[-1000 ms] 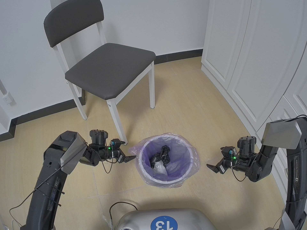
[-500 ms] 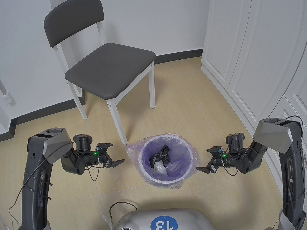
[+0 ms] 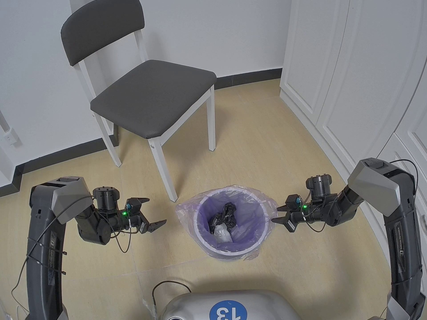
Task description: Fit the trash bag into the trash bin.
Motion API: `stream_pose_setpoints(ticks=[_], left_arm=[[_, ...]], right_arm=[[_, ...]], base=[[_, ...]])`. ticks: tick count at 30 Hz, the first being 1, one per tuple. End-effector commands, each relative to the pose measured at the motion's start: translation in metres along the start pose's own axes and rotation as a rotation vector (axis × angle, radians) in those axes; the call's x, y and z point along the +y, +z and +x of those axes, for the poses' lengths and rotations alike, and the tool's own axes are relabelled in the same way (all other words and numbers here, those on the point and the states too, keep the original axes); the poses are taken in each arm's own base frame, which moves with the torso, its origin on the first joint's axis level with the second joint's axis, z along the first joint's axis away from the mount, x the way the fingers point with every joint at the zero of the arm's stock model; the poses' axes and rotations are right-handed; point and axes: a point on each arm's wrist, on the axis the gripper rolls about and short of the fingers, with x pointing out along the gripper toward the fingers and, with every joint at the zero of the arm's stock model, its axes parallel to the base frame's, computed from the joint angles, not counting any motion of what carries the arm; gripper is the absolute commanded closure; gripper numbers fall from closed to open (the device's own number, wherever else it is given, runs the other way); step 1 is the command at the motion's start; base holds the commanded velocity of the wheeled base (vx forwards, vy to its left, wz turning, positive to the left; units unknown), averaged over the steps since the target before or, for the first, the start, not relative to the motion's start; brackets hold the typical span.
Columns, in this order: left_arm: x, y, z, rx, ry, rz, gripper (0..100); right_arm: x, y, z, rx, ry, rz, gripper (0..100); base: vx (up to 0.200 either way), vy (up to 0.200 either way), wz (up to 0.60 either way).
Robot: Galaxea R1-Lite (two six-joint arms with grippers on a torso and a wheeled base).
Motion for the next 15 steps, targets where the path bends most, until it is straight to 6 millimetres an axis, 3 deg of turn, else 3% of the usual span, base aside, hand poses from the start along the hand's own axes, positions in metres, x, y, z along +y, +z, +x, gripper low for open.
stream_pose_setpoints(ticks=[1,10,15], left_arm=[[-0.002,-0.001,-0.002,0.003,-0.001,-0.001,0],[-0.005,0.000,-0.004,-0.005,0.015,0.013,0],[-0.006,0.003,-0.004,-0.003,0.020,0.017,0]], right_arm=[[-0.009,0.001,0.002,0.007,0.000,0.006,100],[-0.038,0.008,0.015,0.055,0.022,0.014,100],[-0.052,0.008,0.032,0.053,0.067,-0.006,100]], base=[[0.000,0.000,0.00],[0.000,0.000,0.00],[0.000,0.000,0.00]])
